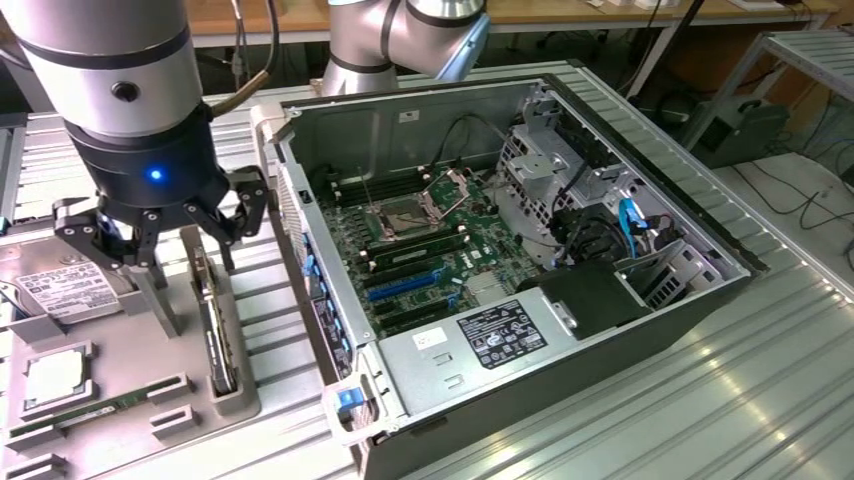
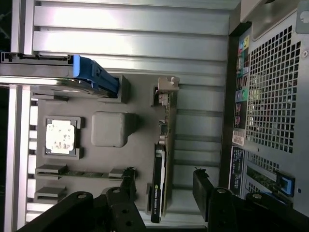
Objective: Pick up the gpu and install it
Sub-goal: 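Pick up the gpu and move the gpu toward the slot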
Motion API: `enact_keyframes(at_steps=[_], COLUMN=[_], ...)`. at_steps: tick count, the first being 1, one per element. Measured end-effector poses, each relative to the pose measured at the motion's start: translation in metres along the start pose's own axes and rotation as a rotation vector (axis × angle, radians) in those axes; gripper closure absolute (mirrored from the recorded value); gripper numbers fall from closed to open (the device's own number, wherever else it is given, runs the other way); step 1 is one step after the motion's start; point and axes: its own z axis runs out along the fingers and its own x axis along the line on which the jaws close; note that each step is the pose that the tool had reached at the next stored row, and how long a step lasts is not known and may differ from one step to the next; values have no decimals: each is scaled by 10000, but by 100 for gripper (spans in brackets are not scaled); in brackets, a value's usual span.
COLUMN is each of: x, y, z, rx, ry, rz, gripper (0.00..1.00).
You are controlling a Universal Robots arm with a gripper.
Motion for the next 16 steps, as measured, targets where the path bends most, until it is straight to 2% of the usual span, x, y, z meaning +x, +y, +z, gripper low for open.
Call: enact_keyframes(at_steps=[16], x=[-4], y=[-25], z=[204], rx=[-1], ry=[11], rz=[0], gripper=[40])
